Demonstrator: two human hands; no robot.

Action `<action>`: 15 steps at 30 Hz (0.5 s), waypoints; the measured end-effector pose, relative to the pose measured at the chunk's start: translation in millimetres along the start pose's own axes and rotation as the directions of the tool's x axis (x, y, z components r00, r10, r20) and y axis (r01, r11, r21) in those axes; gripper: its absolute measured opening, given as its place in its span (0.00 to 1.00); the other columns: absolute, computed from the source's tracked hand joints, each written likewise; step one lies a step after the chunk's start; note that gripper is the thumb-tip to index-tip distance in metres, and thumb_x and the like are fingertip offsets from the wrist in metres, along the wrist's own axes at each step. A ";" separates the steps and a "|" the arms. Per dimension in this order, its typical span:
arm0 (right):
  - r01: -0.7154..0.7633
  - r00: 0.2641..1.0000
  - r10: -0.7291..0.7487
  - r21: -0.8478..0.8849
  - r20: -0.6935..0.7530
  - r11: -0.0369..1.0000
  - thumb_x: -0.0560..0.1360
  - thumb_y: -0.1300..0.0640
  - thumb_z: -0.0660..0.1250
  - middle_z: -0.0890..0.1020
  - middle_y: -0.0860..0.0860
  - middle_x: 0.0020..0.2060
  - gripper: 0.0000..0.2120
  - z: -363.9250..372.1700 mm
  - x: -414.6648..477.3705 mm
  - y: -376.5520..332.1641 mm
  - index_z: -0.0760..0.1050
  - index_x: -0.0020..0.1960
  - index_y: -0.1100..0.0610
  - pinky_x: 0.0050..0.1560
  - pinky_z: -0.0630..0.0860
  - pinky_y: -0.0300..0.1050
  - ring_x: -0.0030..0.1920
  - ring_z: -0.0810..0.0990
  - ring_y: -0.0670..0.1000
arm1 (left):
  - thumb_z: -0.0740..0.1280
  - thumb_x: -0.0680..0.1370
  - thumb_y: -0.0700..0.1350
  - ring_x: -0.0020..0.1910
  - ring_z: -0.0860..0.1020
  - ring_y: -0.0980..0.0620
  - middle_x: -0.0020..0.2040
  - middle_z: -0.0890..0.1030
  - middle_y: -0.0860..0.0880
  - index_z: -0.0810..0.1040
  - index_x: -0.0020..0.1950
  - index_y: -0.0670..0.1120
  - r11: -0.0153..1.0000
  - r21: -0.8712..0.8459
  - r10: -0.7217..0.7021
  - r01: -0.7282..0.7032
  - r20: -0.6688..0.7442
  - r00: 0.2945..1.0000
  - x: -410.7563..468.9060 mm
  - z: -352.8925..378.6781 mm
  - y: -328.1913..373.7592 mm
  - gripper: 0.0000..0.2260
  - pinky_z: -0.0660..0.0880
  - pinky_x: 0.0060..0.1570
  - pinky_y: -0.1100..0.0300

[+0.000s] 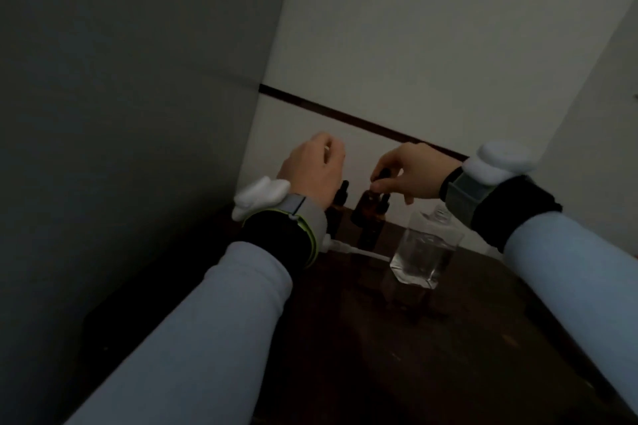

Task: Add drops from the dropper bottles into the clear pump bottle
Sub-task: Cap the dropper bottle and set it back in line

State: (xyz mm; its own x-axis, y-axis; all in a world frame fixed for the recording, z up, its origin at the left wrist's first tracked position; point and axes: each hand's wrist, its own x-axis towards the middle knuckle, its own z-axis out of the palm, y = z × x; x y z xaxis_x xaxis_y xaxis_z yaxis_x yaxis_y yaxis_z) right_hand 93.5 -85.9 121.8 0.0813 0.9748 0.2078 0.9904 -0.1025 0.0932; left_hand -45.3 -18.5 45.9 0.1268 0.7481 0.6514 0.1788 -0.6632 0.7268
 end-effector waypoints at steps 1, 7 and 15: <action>-0.003 0.999 0.004 -0.038 0.032 0.999 0.75 0.50 0.68 0.81 0.47 0.37 0.09 4.1 6.8 0.3 0.79 0.50 0.54 0.37 0.75 0.37 0.21 0.75 0.40 | 0.56 0.81 0.49 0.41 0.76 0.44 0.42 0.77 0.46 0.75 0.47 0.43 1.000 0.026 0.008 -0.008 -0.001 1.000 -0.4 1.2 -1.3 0.12 0.69 0.39 0.55; -0.024 0.990 0.047 -0.168 0.136 0.985 0.75 0.51 0.68 0.84 0.52 0.40 0.10 28.2 40.4 1.2 0.80 0.52 0.56 0.28 0.71 0.35 0.24 0.76 0.45 | 0.56 0.80 0.46 0.44 0.75 0.45 0.48 0.78 0.46 0.75 0.50 0.44 0.988 0.135 0.057 -0.069 0.092 0.994 -0.7 10.0 -9.1 0.10 0.70 0.41 0.54; -0.105 0.994 0.101 -0.123 -0.039 0.987 0.79 0.45 0.60 0.82 0.54 0.41 0.16 26.0 46.9 11.6 0.77 0.48 0.57 0.31 0.72 0.39 0.25 0.77 0.47 | 0.56 0.80 0.47 0.45 0.76 0.45 0.50 0.78 0.47 0.75 0.51 0.45 0.978 0.203 0.030 -0.053 0.113 0.993 -1.3 7.4 -5.6 0.10 0.69 0.40 0.56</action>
State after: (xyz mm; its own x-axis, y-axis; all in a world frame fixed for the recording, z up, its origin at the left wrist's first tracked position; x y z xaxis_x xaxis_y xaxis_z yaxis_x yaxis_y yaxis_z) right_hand 111.7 -36.2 107.3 0.1767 0.9509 0.2541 0.9550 -0.2281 0.1897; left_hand -39.3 -15.6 39.4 0.2417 0.7256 0.6442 0.3661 -0.6830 0.6320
